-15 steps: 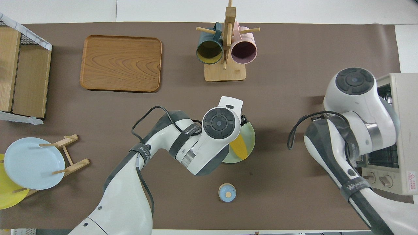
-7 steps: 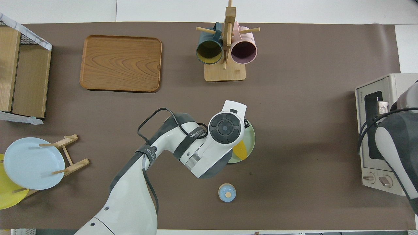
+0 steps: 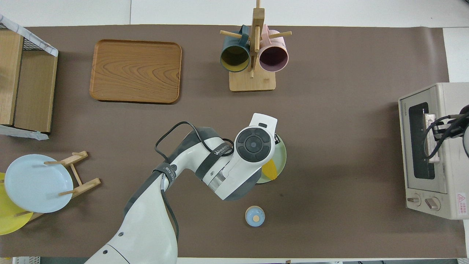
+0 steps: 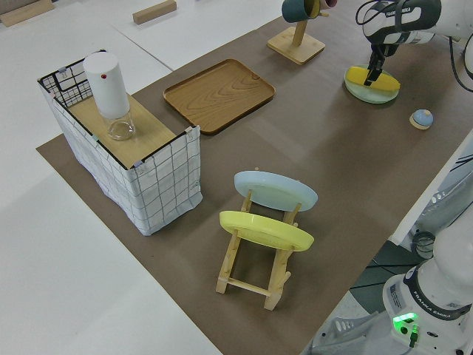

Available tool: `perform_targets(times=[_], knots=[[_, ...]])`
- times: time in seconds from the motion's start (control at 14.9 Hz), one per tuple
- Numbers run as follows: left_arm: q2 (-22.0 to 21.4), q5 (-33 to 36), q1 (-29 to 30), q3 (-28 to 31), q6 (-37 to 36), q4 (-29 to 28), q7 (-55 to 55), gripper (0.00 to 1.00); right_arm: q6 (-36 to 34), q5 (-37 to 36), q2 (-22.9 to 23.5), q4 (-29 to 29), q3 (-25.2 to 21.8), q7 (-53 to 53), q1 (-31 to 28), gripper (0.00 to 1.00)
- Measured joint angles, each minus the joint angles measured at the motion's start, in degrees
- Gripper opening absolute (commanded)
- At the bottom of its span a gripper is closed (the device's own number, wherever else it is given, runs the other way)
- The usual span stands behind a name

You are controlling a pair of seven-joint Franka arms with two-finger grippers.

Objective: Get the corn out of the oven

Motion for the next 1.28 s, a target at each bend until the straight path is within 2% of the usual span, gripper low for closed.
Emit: perform_targets(times=[0.07,0.27,0.47,0.74,0.94,1.14,1.28], knots=[[0.0,0.4,0.0,0.0,-0.1,0.0,0.0,0.00,-2.1,1.0,0.0,2.1,0.2,0.0,0.0,1.00],[0.0,2.4,0.0,0.2,-1.1,0.5,0.0,0.00,-5.9,1.4,0.1,5.6,0.6,0.0,0.0,1.00],[-0.7,4.2,1.8,1.2,-3.2,1.9,1.8,0.00,-6.5,1.4,0.5,6.4,1.2,0.0,0.0,1.00],[-4.5,4.2,12.0,1.5,-10.1,4.6,15.7,0.00,-7.7,1.4,1.2,8.2,1.6,0.0,1.4,1.00],[-5.0,4.2,19.1,1.6,-12.5,7.1,25.4,0.00,-8.2,1.4,1.6,8.9,1.9,0.4,2.4,1.00],[-3.3,4.2,25.6,1.5,-14.9,10.2,36.9,0.00,-8.2,1.4,1.9,9.0,1.8,0.4,2.2,1.00],[0.0,3.9,29.9,1.5,-18.7,16.7,46.1,0.00,-8.2,1.4,1.9,9.0,1.8,0.4,2.2,1.00]])
